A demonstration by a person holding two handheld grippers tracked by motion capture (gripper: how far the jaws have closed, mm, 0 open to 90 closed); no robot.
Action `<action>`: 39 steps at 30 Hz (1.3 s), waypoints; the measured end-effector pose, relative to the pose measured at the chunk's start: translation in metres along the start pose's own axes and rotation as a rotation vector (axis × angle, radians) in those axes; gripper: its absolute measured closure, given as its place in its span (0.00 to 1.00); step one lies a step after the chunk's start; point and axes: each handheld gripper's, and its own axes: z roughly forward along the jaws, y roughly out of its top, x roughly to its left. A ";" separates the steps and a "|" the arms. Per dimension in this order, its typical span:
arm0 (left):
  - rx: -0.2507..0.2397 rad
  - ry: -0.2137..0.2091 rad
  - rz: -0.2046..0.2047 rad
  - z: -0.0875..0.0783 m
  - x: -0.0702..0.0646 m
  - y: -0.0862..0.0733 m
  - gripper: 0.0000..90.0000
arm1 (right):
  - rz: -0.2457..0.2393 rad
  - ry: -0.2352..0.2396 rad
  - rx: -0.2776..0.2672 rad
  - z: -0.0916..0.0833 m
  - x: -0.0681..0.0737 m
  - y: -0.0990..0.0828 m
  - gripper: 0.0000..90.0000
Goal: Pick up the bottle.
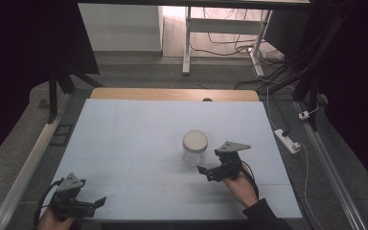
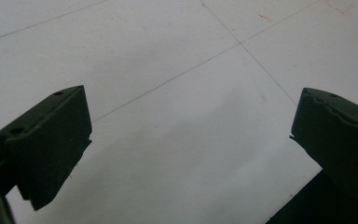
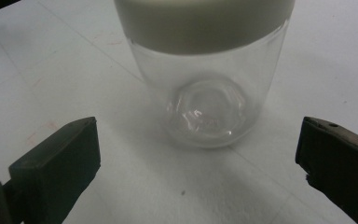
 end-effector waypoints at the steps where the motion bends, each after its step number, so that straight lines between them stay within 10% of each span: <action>1: 0.000 0.001 0.001 0.000 0.000 0.000 0.00 | -0.007 -0.012 -0.001 0.004 0.000 0.002 0.00; 39: 0.003 -0.006 0.002 0.000 0.000 0.000 0.00 | -0.093 -0.004 -0.002 0.057 -0.007 0.020 0.00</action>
